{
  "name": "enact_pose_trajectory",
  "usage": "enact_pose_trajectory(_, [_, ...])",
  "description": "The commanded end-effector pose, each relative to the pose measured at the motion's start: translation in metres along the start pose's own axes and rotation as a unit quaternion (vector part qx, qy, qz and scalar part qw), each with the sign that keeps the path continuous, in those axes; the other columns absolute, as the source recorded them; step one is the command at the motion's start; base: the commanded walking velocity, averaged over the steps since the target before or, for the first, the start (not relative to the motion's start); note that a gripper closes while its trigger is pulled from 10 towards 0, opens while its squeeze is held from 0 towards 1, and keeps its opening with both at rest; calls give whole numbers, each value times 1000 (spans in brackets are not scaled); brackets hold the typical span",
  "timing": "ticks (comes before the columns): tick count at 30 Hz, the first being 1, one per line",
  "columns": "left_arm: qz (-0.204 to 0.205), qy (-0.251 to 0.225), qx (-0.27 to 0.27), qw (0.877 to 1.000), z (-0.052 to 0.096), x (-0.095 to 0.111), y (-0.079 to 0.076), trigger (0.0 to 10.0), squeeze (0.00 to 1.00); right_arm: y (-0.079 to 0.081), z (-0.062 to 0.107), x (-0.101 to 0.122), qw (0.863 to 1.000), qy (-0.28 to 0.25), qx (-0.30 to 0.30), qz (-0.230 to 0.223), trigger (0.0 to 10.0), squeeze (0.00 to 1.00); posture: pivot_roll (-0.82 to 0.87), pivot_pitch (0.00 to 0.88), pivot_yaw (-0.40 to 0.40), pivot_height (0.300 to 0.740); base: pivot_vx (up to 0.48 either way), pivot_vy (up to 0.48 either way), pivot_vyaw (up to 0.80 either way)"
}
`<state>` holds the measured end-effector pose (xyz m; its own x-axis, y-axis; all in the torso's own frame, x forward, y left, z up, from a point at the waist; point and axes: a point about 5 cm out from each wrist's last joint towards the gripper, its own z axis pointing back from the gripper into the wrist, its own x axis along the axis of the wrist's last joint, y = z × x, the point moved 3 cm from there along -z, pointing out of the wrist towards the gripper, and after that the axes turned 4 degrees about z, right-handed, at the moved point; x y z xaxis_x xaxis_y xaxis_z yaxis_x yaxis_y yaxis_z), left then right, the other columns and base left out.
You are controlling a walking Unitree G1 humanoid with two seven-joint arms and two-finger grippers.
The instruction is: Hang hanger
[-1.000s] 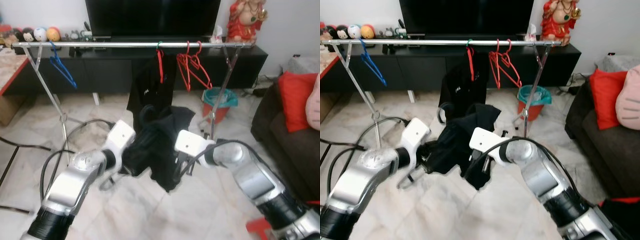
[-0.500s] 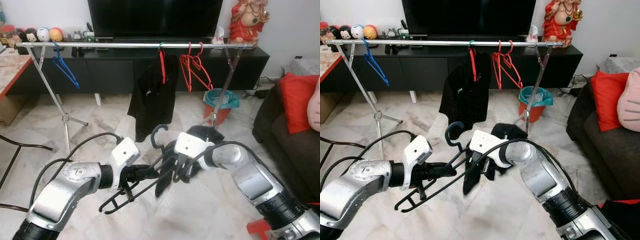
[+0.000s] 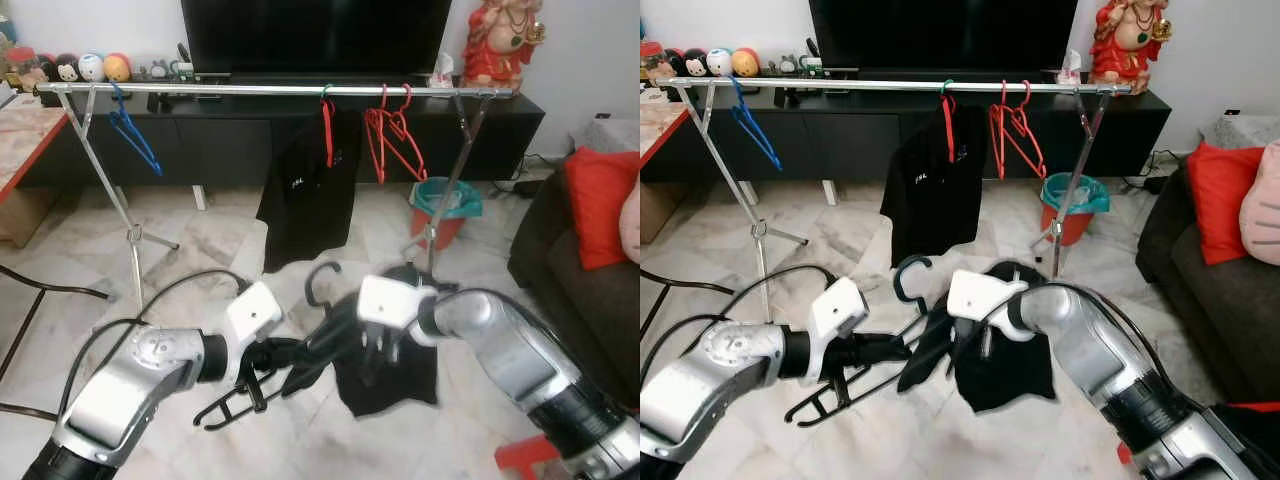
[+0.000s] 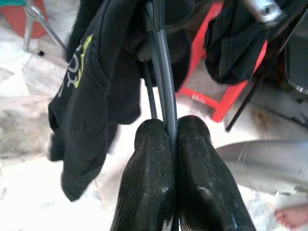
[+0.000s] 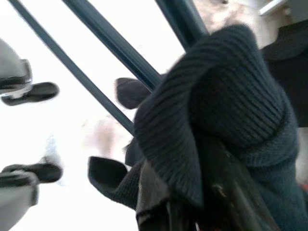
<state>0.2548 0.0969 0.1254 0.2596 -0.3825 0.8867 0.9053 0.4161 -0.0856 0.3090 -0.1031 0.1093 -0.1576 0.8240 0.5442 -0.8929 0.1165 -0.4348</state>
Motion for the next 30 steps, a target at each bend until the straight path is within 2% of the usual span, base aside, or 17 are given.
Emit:
enact_pose_trajectory(1, [-13, -2, -3, 1000, -5, 4, -1, 10000, 0, 3, 2, 24, 999, -42, 12, 29, 10000, 0, 84, 0, -57, 740, 0, 0, 0])
enact_pose_trajectory(3, [-13, -2, -8, 1000, -5, 4, -2, 10000, 0, 9, 1, 27, 998, -48, 27, 33, 10000, 0, 84, 0, -55, 740, 0, 0, 0])
enact_pose_trajectory(5, [-13, -1, -15, 1000, -7, 5, -5, 10000, 0, 8, -2, 30, 998, -53, 18, 32, 10000, 0, 83, 0, -56, 740, 0, 0, 0])
enact_pose_trajectory(8, [-11, -1, -32, 999, -7, 4, -10, 10000, 0, -8, -6, 35, 997, -58, -38, 12, 10000, 0, 78, 0, -55, 740, 0, 0, 0])
enact_pose_trajectory(9, [-11, -1, -32, 999, -7, 4, -10, 10000, 0, -8, -6, 35, 997, -58, -38, 12, 10000, 0, 78, 0, -55, 740, 0, 0, 0])
enact_pose_trajectory(10, [-11, -1, -34, 999, -8, 4, -11, 10000, 0, -17, -7, 39, 996, -65, -65, -1, 10000, 0, 82, 0, -56, 740, 0, 0, 0])
enact_pose_trajectory(14, [-11, -2, -33, 999, -9, 4, -12, 10000, 0, -27, -6, 70, 985, -142, -94, -43, 10000, 0, 86, 0, -57, 740, 0, 0, 0])
enact_pose_trajectory(16, [-11, -3, -30, 999, -10, 4, -12, 10000, 0, -29, -5, 72, 983, -145, -99, -52, 10000, 0, 88, 0, -58, 740, 0, 0, 0])
enact_pose_trajectory(17, [-11, -4, -25, 1000, -10, 4, -11, 10000, 0, -34, -6, 61, 986, -116, -115, -41, 10000, 0, 88, 0, -60, 740, 0, 0, 0])
enact_pose_trajectory(18, [-11, -4, -25, 1000, -10, 4, -11, 10000, 0, -34, -6, 61, 986, -116, -115, -41, 10000, 0, 88, 0, -60, 740, 0, 0, 0])
enact_pose_trajectory(19, [-12, -6, -15, 1000, -10, 4, -8, 10000, 0, -42, -7, 40, 987, -66, -143, -39, 10000, 0, 88, 0, -61, 740, 0, 0, 0])
enact_pose_trajectory(22, [-11, -8, -11, 1000, -9, 5, -6, 10000, 0, -57, -2, 8, 979, -4, -194, -66, 10000, 0, 86, 0, -62, 740, 0, 0, 0])
enact_pose_trajectory(24, [-11, -9, -14, 1000, -8, 5, -7, 10000, 0, -65, 3, -9, 970, 22, -223, -93, 10000, 0, 85, 0, -62, 740, 0, 0, 0])
enact_pose_trajectory(25, [-10, -7, -22, 1000, -7, 4, -9, 10000, 0, -70, 8, -23, 962, 39, -243, -121, 10000, 0, 84, 0, -61, 740, 0, 0, 0])
enact_pose_trajectory(30, [-10, 4, -54, 998, -2, 1, -20, 10000, 0, -80, 21, -54, 943, 91, -288, -140, 10000, 0, 85, 0, -59, 740, 0, 0, 0])
